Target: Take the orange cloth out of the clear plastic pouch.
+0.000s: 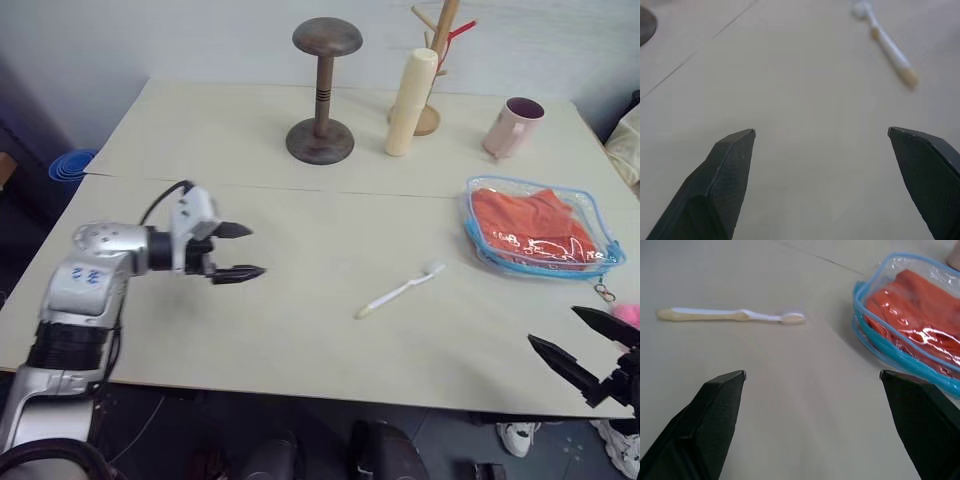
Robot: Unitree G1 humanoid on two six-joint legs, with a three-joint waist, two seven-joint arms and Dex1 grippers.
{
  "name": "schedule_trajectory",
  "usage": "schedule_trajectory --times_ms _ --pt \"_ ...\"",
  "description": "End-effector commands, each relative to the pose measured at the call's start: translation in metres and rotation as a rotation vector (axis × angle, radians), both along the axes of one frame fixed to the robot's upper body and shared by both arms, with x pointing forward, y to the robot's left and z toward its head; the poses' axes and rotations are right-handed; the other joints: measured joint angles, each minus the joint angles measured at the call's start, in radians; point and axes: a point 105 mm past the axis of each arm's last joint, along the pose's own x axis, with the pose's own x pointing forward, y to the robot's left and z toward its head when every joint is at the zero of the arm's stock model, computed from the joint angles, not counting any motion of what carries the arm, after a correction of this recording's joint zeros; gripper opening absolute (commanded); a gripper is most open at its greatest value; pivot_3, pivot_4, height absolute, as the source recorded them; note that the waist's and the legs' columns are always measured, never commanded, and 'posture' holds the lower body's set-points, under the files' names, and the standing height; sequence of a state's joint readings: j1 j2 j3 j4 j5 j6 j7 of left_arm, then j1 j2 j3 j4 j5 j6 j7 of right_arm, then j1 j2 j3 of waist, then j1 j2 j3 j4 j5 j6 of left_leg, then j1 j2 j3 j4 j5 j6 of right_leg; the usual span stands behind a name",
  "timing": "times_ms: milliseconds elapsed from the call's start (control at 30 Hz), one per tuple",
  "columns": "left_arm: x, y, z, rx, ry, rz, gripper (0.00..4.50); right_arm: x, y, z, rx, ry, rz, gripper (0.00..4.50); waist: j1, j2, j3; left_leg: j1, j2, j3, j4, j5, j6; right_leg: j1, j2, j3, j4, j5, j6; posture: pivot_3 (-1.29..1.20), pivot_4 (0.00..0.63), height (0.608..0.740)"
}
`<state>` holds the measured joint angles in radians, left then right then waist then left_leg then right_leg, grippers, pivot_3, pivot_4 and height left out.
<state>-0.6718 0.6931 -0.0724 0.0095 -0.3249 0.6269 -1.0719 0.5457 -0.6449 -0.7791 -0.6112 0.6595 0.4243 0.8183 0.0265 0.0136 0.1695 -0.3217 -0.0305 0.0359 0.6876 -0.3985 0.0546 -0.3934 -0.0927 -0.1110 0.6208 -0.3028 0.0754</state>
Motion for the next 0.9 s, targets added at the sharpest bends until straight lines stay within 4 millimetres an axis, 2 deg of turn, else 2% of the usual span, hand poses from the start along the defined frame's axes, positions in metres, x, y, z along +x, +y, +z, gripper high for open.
schedule_trajectory --times_ms 33,200,433,533,633,700,800,900 --pt "-0.003 -0.051 0.002 0.036 0.039 -0.093 4.47 -0.007 0.033 0.015 0.004 -0.042 0.078 4.50 0.000 0.000 0.000 0.000 0.000 0.000 0.000 0.000 0.000 0.000 0.000 0.000 0.000 0.000 0.000 0.00 0.150 0.740" --pt "0.007 -0.118 -0.011 0.123 0.054 -0.132 4.47 -0.012 0.056 0.022 0.009 -0.063 0.108 4.50 0.000 -0.001 0.000 -0.001 0.000 0.000 0.002 0.000 0.000 0.000 0.001 0.001 0.000 -0.001 0.003 0.00 0.150 0.740" --pt "0.020 -0.182 -0.025 0.173 0.054 -0.119 4.47 -0.011 0.065 0.027 -0.002 -0.096 0.096 4.50 0.000 -0.002 0.001 -0.002 0.000 0.000 0.003 0.000 -0.001 0.000 0.001 0.002 0.000 -0.002 0.006 0.00 0.150 0.740" --pt "0.023 -0.192 -0.042 0.254 0.058 -0.104 4.47 -0.008 0.062 0.030 -0.013 -0.115 0.074 4.50 0.001 -0.002 0.001 -0.002 0.000 0.000 0.003 0.000 -0.001 0.000 0.001 0.001 0.000 -0.002 0.007 0.00 0.150 0.740" --pt "0.012 -0.207 -0.051 0.258 0.106 -0.140 4.47 -0.006 0.061 0.032 -0.015 -0.120 0.069 4.50 0.000 -0.002 0.002 -0.002 0.000 0.000 0.003 0.000 -0.001 -0.001 0.001 0.001 0.000 -0.002 0.007 0.00 0.150 0.740" --pt "0.009 -0.211 -0.058 0.279 0.125 -0.153 4.47 -0.004 0.061 0.032 -0.015 -0.122 0.070 4.50 0.001 -0.002 0.002 -0.003 0.000 0.000 0.003 0.000 -0.001 -0.001 0.001 0.001 -0.001 -0.002 0.007 0.00 0.150 0.740" --pt "0.009 -0.211 -0.068 0.319 0.120 -0.150 3.88 -0.002 0.063 0.033 -0.014 -0.128 0.076 4.50 0.001 -0.003 0.002 -0.003 0.000 0.000 0.003 0.000 -0.001 -0.001 0.001 0.001 -0.001 -0.002 0.007 0.00 0.150 0.740" --pt "0.009 -0.212 -0.072 0.330 0.123 -0.152 2.99 0.001 0.065 0.035 -0.008 -0.136 0.086 4.50 0.001 -0.002 0.002 -0.002 0.000 0.000 0.003 0.000 -0.001 -0.001 0.001 0.001 -0.001 -0.002 0.007 0.00 0.150 0.740"
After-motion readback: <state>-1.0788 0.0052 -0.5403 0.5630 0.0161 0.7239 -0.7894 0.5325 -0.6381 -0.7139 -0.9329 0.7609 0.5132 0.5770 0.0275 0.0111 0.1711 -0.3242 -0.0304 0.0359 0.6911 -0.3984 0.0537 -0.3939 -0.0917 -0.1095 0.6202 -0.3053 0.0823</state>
